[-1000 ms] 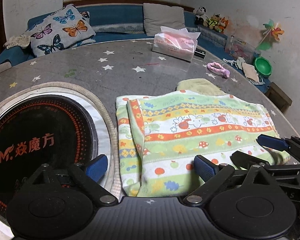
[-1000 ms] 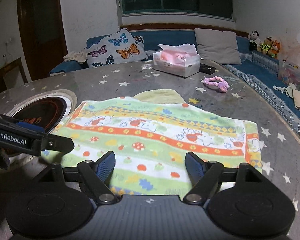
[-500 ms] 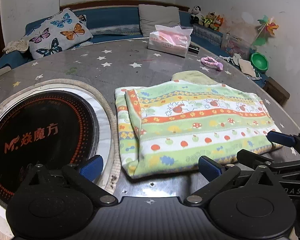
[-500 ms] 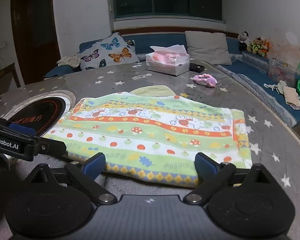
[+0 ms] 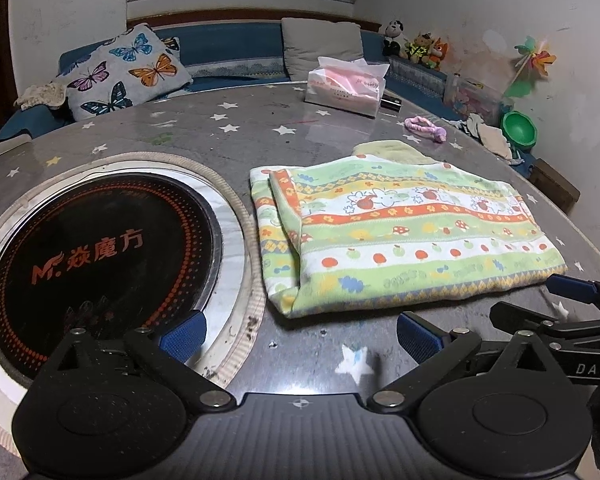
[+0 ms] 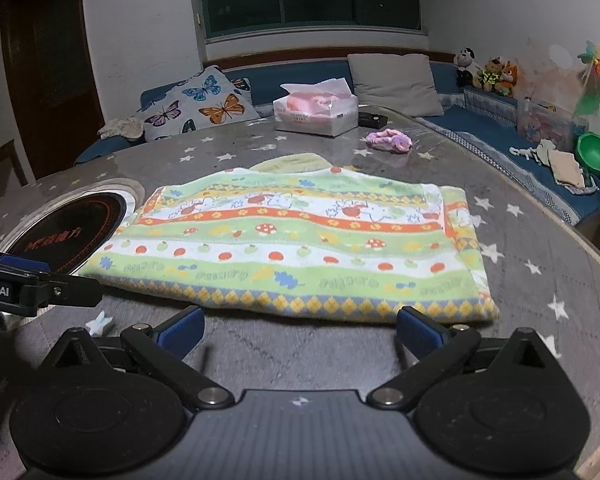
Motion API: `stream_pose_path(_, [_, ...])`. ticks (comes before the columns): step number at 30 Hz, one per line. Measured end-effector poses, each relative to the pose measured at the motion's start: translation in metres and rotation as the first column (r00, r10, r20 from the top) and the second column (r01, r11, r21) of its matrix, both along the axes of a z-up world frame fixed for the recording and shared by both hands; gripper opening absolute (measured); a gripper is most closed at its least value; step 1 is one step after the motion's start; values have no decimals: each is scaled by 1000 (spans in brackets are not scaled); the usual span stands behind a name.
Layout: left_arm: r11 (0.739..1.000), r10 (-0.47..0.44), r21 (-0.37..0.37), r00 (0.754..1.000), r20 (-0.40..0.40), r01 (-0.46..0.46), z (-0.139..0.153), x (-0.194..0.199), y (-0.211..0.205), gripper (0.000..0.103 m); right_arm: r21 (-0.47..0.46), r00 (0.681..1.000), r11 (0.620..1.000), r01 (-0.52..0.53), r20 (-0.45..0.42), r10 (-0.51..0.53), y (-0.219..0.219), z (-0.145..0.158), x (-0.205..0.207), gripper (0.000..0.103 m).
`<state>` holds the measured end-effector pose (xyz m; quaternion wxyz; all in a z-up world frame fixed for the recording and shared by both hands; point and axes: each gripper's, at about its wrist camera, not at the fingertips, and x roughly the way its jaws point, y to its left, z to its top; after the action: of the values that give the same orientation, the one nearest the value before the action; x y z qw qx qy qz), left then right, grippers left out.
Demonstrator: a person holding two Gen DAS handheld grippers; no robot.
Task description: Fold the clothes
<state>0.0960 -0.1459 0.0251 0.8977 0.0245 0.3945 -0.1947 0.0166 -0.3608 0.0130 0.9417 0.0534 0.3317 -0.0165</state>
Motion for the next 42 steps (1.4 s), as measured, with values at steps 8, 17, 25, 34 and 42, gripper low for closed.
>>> stream_pose_path(8, [1000, -9, -6, 999, 35, 9, 2, -12, 5, 103, 7, 1000, 1000, 4, -6, -4, 5, -2, -5, 103])
stream_pose_path(17, [1000, -25, 2, 999, 37, 25, 0, -23, 4, 103, 18, 1000, 1000, 4, -8, -4, 12, -5, -13, 103])
stream_pose_path(25, [999, -35, 0, 999, 30, 35, -2, -35, 1, 103, 21, 1000, 1000, 3, -4, -3, 14, -4, -21, 103])
stream_pose_path(34, [999, -41, 3, 999, 30, 41, -4, -46, 0, 103, 22, 1000, 1000, -3, -6, 3, 19, -5, -29, 103])
stream_pose_path(42, [999, -42, 5, 999, 23, 42, -10, -53, 4, 103, 20, 1000, 1000, -4, -5, 4, 25, -6, -36, 103])
